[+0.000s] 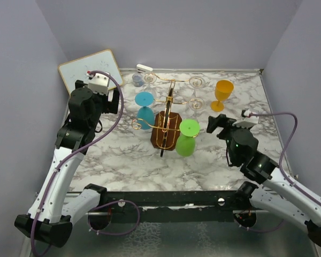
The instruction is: Place the wine glass upside down on the wine glass rack
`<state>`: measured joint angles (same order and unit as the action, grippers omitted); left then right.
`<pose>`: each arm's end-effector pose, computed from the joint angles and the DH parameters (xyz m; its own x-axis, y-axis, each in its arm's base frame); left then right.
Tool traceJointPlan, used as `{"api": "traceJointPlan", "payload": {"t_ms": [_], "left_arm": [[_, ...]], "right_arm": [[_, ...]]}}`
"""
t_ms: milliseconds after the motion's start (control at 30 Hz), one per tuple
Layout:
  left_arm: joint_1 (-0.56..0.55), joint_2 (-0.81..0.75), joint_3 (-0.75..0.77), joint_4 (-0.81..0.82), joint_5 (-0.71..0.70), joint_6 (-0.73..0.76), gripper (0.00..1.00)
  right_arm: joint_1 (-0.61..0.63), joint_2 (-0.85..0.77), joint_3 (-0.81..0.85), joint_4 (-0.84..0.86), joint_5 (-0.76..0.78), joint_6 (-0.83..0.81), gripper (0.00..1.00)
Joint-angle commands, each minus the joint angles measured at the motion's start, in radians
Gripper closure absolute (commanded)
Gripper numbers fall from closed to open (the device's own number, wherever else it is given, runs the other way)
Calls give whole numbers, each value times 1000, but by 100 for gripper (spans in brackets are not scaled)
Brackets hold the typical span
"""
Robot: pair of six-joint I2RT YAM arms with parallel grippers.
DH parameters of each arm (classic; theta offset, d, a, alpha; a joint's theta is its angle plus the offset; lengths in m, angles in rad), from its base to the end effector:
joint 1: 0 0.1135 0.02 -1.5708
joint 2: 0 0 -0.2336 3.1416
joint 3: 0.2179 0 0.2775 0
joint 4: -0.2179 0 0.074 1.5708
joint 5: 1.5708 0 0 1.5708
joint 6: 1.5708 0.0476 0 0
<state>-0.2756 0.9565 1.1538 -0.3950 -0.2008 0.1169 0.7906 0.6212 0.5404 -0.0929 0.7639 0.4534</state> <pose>0.2504 -0.0610 0.3926 -0.1786 0.1693 -0.9693 0.1000 0.9831 0.1533 0.1723 0.1273 0.2687 -0.1242 0.3242 -0.9378 0.0227 0.9458 0.3240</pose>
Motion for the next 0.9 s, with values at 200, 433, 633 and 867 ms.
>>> {"api": "traceJointPlan", "payload": {"t_ms": [200,433,633,867], "left_arm": [[34,-35,27,-104,116,-45,1],[41,-34,47,-137,162,-35,1],[42,6,97,-221,239,26,1],[54,53,157,-271,194,74,1]], "right_arm": [[-335,481,527,-478,-207,82,1],[-616,660,698,-397,-445,19,16],[-643,882,872,-407,-463,-20,31],[-699,1045,961,-403,-460,-9,40]]}}
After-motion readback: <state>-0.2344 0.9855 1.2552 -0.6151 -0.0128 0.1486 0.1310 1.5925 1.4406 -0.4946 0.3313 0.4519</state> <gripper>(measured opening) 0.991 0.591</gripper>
